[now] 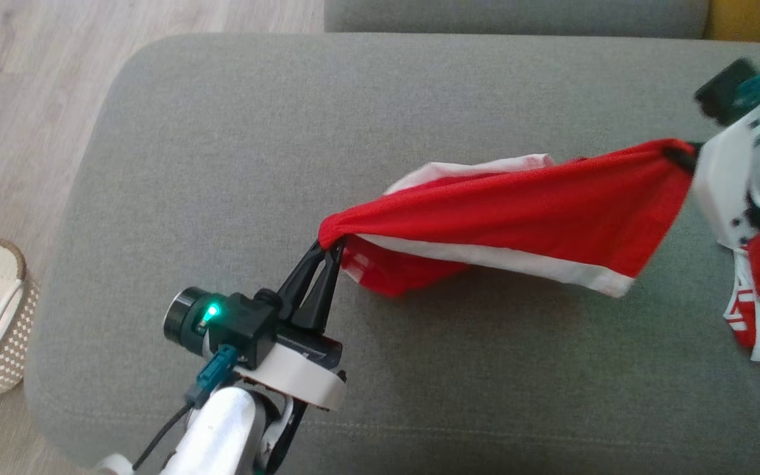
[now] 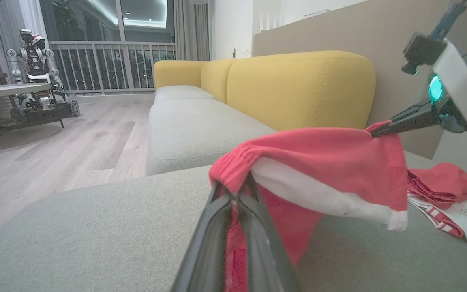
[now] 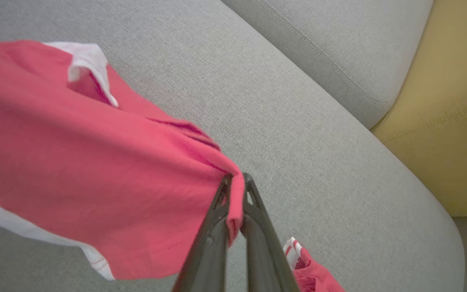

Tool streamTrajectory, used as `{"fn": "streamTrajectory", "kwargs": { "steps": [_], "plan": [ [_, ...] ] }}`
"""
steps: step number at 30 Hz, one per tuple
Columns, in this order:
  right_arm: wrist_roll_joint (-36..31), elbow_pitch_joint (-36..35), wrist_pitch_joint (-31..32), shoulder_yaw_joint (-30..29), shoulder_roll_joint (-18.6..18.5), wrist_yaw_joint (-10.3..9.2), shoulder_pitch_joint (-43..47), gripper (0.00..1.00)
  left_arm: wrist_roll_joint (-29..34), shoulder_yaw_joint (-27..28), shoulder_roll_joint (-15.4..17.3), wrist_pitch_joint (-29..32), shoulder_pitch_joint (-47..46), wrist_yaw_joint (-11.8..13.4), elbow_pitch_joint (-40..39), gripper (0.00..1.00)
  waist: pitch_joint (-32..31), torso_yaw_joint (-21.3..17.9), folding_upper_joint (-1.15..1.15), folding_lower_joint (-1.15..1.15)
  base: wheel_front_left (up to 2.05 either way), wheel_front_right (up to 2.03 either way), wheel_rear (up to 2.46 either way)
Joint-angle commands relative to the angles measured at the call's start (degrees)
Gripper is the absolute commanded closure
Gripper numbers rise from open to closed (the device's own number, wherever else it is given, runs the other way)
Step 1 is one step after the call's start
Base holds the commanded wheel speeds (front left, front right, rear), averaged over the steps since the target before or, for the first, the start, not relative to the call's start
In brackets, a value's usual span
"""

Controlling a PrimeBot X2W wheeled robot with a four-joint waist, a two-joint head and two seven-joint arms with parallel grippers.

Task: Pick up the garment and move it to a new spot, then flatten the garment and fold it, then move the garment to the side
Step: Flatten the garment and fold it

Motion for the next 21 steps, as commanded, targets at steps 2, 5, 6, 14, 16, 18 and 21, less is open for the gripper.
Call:
{"fn": "streamTrajectory", "kwargs": {
  "steps": [2,5,6,14,16,18,21],
  "plan": [
    [2.8,-6.1,4.1,-2.2,-3.8,-0.03,0.8,1.00,0.7,2.6,0.4,-0.4,-2.0,-0.3,-1.7,1.00,1.1,0.3,0.00,0.00,0.00,0.00,0.00],
    [4.2,-10.4,8.7,-3.7,-5.0,-0.03,2.4,1.00,1.9,1.5,0.4,-0.4,-3.2,-0.9,0.9,1.00,3.1,1.0,0.00,0.00,0.00,0.00,0.00],
    [4.4,-10.2,9.3,-3.9,-4.5,-0.03,2.8,1.00,2.1,1.2,0.4,-0.4,-3.6,-1.1,1.7,1.00,3.6,1.2,0.00,0.00,0.00,0.00,0.00],
    [-0.5,-1.2,5.1,-3.1,2.2,-0.03,0.6,1.00,2.4,-0.3,0.4,-0.4,-8.2,-1.0,9.3,1.00,8.1,2.7,0.00,0.00,0.00,0.00,0.00],
    [-2.4,2.6,2.3,-2.2,4.5,-0.03,-0.4,1.00,2.0,-0.9,0.4,-0.4,-9.9,-0.8,11.6,1.00,9.4,3.1,0.00,0.00,0.00,0.00,0.00],
    [-3.9,6.3,-0.5,-1.2,6.9,-0.03,-1.6,1.00,1.7,-1.6,0.4,-0.4,-11.6,-0.5,14.0,1.00,10.5,3.3,0.00,0.00,0.00,0.00,0.00],
    [-6.0,11.8,-4.5,0.1,9.7,-0.03,-3.3,0.96,1.2,-2.5,0.4,-0.4,-13.8,-0.3,17.4,1.00,12.0,3.2,0.00,0.00,0.00,0.00,0.00]
  ]
}}
